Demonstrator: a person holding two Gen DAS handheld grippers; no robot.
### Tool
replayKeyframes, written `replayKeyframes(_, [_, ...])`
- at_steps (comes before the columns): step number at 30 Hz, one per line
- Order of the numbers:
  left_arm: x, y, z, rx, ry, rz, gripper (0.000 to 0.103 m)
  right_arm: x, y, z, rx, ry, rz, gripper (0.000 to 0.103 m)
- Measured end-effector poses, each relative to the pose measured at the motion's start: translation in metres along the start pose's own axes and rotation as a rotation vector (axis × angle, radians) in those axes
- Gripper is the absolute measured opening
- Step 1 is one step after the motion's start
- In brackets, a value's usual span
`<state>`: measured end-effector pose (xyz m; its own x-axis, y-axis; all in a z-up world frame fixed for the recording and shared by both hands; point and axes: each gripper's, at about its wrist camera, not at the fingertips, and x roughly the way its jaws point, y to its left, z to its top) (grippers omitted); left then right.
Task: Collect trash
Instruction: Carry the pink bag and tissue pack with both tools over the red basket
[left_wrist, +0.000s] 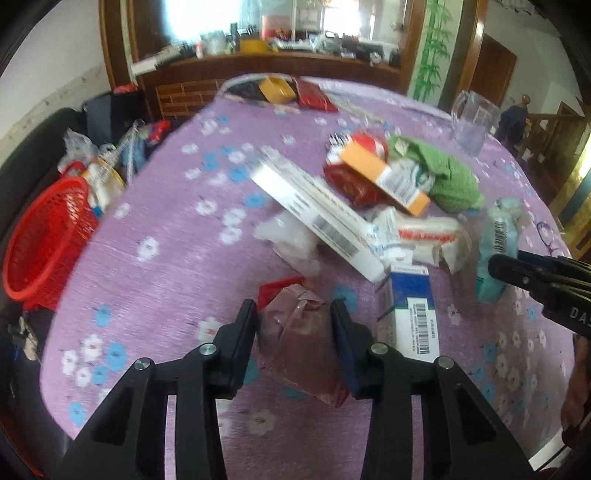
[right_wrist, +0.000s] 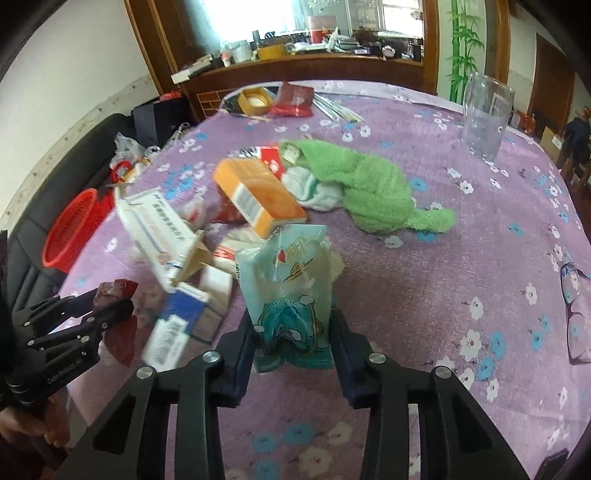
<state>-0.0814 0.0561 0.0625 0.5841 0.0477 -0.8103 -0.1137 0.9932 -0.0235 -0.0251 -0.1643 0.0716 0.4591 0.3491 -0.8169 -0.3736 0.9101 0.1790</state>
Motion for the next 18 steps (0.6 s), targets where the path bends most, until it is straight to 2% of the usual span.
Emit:
replayKeyframes(7, [-0.034,0.022,0.008,-0.026,-0.091,0.041,0.039,-0.02,0.032,0.01,-0.051,-0.035,0.054,0.042])
replayKeyframes(18, [-0.069,0.101,0.009,-0.157,-0.145,0.089,0.039,-0.006,0.106,0.038,-0.119,0.041,0.211,0.042])
